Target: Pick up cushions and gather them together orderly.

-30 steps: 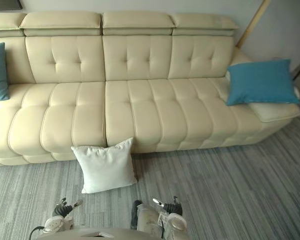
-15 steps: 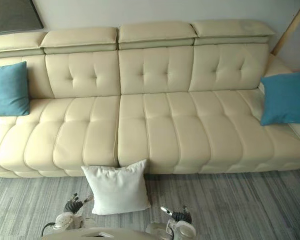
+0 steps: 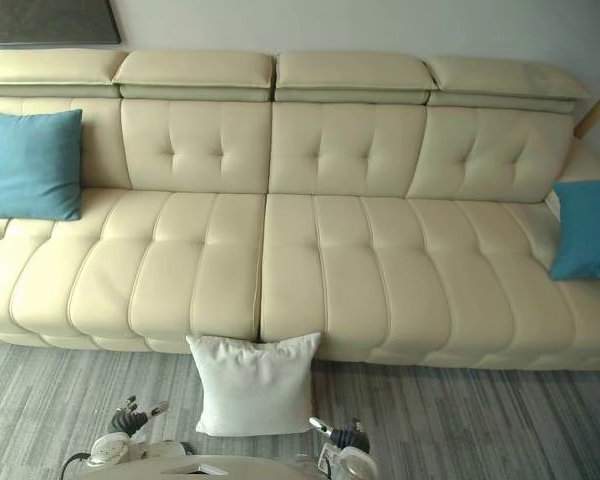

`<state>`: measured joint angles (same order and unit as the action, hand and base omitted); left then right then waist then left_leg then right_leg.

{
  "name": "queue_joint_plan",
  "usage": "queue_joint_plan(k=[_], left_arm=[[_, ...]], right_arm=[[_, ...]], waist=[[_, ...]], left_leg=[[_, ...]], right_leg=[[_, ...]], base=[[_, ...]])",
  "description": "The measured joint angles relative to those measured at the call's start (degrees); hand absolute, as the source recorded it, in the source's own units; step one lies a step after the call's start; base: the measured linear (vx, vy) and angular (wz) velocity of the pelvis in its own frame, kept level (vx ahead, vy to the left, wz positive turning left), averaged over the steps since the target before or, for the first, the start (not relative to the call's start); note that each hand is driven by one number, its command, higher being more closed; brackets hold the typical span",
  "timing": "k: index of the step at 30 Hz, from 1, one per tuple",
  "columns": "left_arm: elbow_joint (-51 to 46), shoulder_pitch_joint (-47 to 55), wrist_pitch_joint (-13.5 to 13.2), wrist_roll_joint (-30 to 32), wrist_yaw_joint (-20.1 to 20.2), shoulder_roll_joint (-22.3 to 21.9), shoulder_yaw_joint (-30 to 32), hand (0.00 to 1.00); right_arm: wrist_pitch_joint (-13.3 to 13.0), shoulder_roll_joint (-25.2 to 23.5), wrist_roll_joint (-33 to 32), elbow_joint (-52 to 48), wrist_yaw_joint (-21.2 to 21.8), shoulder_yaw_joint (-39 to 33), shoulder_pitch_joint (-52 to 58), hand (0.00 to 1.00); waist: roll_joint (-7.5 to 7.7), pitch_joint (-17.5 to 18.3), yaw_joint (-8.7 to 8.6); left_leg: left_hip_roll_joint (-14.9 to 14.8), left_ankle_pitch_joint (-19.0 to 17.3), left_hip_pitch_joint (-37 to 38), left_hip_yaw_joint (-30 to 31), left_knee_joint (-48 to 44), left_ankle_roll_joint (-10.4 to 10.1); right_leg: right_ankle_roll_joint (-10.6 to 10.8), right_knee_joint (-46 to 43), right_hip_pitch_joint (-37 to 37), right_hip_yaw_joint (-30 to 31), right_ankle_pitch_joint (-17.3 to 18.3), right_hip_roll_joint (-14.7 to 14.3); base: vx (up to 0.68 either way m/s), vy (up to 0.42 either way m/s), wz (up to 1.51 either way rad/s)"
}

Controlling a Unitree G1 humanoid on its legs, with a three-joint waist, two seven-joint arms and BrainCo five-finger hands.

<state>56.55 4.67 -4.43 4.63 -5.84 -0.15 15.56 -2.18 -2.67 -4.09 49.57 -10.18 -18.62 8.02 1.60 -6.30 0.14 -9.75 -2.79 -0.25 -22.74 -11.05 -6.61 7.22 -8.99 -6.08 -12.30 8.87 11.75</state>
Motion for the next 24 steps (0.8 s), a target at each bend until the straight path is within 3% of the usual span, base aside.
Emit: queue_joint_plan(k=[4, 7, 13, 16, 18, 23, 24], left_arm=[[0.58, 0.46, -0.01, 0.02, -0.01, -0.05, -1.25, 0.0], [0.84, 0.52, -0.09, 0.02, -0.02, -0.01, -2.3, 0.0], [0.92, -1.03, -0.4, -0.46, -0.5, 1.46, -3.37, 0.0], [-0.21, -5.26, -0.4, -2.83, -1.81, 2.1, -3.84, 0.0], [-2.69, -8.97, -0.51, -7.16, -3.23, 2.44, -5.05, 0.0], [-10.55, -15.73, -1.69, -15.86, -5.29, 5.77, -5.49, 0.0], [-13.79, -17.67, -2.41, -17.91, -5.89, 8.07, -5.37, 0.0]], right_arm=[[0.0, 1.53, 0.1, 1.25, -0.01, 0.03, -0.29, 0.0], [-0.01, 1.71, 0.61, 1.24, -0.02, 0.23, -0.35, 0.0], [0.22, 1.91, 5.61, 1.66, -0.52, 4.0, -3.17, 0.0], [0.23, 2.06, 6.71, 0.86, -1.02, 6.51, -7.58, 0.0], [0.23, 4.42, 6.68, -0.53, -1.86, 9.2, -13.62, 0.0], [0.15, 8.61, 5.68, -9.31, -4.72, 9.58, -21.63, 0.0], [0.2, 10.23, 4.68, -11.65, -5.59, 9.41, -23.73, 0.0]], waist=[[-0.39, 0.26, -0.11], [-0.57, 0.36, -0.13], [1.28, -0.48, 0.85], [1.36, -4.49, 1.39], [0.02, -7.77, 1.65], [-0.34, -14.26, 1.94], [-0.36, -15.26, 1.8]], left_leg=[[2.02, 5.58, 4.34, 0.03, 10.41, 0.05], [2.98, 7.6, 5.83, 0.27, 14.42, 0.3], [4.19, 7.85, 2.36, 0.29, 14.4, 0.78], [1.27, 3.07, -6.93, 1.11, 2.18, 1.41], [-3.4, -2.06, -18.5, 2.51, -11.28, 2.16], [-6.23, -6.16, -29.83, 2.21, -22.18, 4.18], [-6.91, -6.94, -34.4, 2.16, -24.94, 4.38]], right_leg=[[0.31, 0.16, 0.2, 0.21, -0.29, -0.24], [0.4, 0.49, 0.29, 0.44, -0.62, -0.38], [0.33, 1.61, 3.4, 0.97, -2.22, 0.33], [-0.15, -1.33, 8.42, 1.83, -2.95, -0.08], [-0.16, -6.25, 16.27, 2.72, -2.94, -1.96], [0.18, -17.23, 29.35, 6.3, -0.36, -1.58], [-0.02, -20.97, 34.98, 7.41, 0.63, -1.25]], base=[[-0.08, -0.031, -0.02], [-0.02, -0.001, 0.0], [0.0, 0.053, -0.01], [-0.08, 0.029, 0.02], [-0.18, 0.05, -0.14], [-0.24, 0.148, -0.26], [-0.21, 0.091, -0.14]])
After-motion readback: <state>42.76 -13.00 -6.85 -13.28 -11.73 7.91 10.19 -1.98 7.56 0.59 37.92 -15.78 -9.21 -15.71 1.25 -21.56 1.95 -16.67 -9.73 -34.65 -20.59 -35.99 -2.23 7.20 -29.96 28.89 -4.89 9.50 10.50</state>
